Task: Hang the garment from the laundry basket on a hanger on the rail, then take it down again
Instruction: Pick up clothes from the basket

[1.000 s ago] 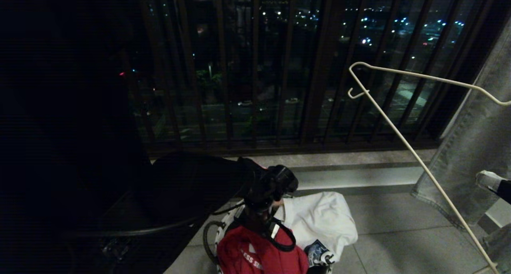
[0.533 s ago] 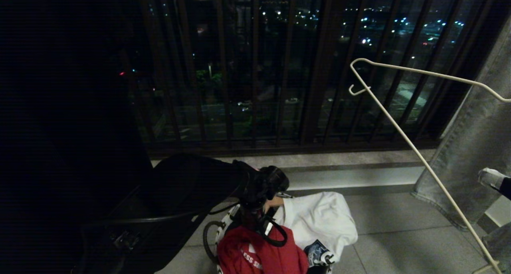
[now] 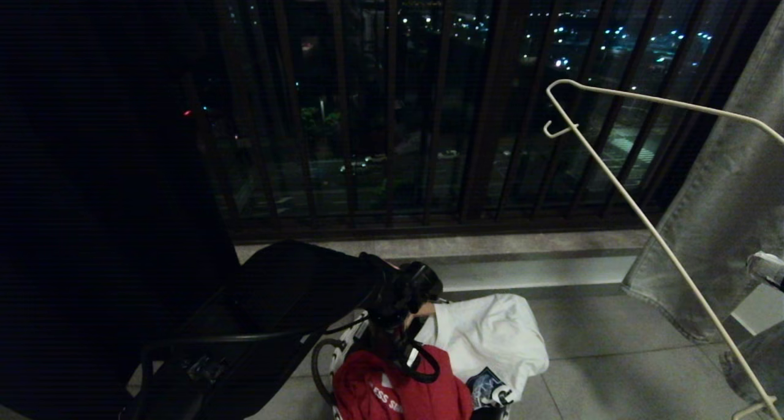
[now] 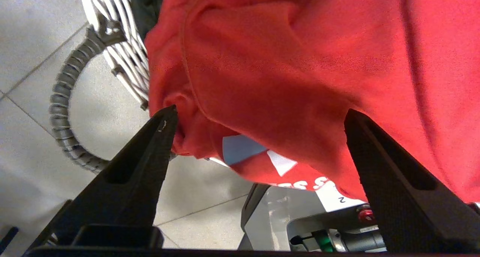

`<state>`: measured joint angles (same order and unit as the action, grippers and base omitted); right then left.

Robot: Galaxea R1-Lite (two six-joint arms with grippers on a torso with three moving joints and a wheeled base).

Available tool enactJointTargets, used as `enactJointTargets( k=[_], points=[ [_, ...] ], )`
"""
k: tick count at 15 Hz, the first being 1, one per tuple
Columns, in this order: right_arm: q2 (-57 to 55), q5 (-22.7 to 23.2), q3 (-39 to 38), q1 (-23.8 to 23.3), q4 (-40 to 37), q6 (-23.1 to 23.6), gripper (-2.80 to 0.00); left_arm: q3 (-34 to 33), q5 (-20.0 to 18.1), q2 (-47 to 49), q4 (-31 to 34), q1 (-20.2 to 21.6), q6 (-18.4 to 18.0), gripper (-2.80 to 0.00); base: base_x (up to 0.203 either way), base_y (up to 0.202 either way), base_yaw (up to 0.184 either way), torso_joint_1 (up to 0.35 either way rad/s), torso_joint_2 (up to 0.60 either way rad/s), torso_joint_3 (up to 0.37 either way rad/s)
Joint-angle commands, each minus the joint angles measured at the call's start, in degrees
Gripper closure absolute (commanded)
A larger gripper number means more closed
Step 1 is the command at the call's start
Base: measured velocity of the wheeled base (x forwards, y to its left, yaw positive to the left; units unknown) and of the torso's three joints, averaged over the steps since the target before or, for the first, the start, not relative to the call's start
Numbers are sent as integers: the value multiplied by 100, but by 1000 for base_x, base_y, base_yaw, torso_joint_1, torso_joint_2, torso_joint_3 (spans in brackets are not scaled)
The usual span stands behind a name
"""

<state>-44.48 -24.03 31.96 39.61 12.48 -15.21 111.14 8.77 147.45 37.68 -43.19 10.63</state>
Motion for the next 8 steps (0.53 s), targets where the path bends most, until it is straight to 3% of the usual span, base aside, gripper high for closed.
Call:
enactJointTargets(
  k=[1, 6, 7, 8],
  points=[
    [1, -14, -6, 3, 9, -17, 0, 4, 28, 73, -6, -41, -4, -280, 0, 0, 0, 0, 0, 0],
    [-8, -14, -15, 3, 9, -17, 0, 4, 698, 301, -17, -199, -99, -280, 0, 0, 0, 0, 0, 0],
    [-17, -14, -6, 3, 9, -17, 0, 4, 729, 310, -15, -199, -112, -13, 0, 0, 0, 0, 0, 0],
    [-17, -14, -6, 3, 9, -17, 0, 4, 731, 310, -21, -199, -146, 0, 0, 0, 0, 0, 0, 0]
  ],
)
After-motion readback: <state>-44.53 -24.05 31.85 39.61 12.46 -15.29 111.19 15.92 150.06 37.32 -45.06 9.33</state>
